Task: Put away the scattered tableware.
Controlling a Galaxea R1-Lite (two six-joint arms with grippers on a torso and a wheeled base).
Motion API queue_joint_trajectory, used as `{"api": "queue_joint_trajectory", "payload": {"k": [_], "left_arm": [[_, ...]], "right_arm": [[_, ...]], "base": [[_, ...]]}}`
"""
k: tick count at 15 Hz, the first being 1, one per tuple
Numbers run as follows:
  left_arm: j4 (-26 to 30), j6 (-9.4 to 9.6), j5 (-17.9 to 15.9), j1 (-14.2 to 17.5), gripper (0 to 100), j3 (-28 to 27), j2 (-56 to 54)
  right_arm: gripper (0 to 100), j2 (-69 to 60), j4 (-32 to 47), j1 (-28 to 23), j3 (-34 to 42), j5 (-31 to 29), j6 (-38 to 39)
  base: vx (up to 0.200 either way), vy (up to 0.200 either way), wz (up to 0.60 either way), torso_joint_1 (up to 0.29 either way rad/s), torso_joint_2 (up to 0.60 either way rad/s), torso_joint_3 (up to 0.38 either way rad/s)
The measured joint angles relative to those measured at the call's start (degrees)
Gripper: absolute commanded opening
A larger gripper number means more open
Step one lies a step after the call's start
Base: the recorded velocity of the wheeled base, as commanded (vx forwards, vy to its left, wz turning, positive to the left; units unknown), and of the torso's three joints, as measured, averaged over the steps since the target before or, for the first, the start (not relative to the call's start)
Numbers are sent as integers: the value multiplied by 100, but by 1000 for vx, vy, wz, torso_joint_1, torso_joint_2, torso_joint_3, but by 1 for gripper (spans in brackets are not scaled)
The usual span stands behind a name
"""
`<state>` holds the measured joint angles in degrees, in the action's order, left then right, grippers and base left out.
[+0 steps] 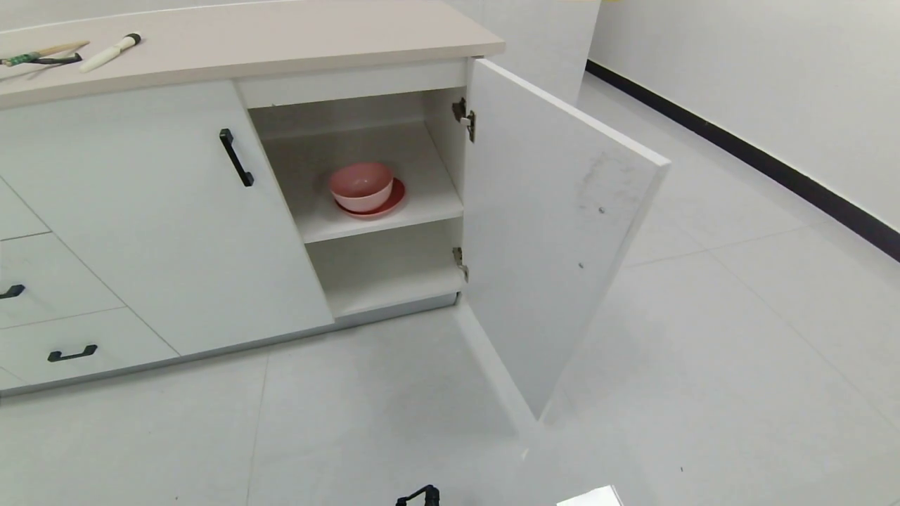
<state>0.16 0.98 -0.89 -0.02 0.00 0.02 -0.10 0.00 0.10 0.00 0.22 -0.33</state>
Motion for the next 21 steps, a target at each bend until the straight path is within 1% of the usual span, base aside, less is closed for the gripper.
{"api": "queue_joint_trajectory", "payload": {"k": [5, 9, 19, 21], "left_arm": [[2, -2, -4, -11, 100, 0, -2], [2, -5, -9, -9, 100, 0, -2], [2, 17, -11, 0, 100, 0, -2], [2, 0, -11, -5, 100, 0, -2]], "right_arm": [[0, 0, 0, -15, 0, 24, 6], [0, 0, -2, -5, 0, 18, -10], [0, 2, 0, -5, 0, 13, -10], [0, 2, -111, -2, 0, 137, -21]], "base": [[0, 0, 0, 0, 0, 0], [200, 0, 0, 1, 1, 1], [0, 0, 0, 0, 0, 0], [0, 0, 0, 0, 0, 0]]}}
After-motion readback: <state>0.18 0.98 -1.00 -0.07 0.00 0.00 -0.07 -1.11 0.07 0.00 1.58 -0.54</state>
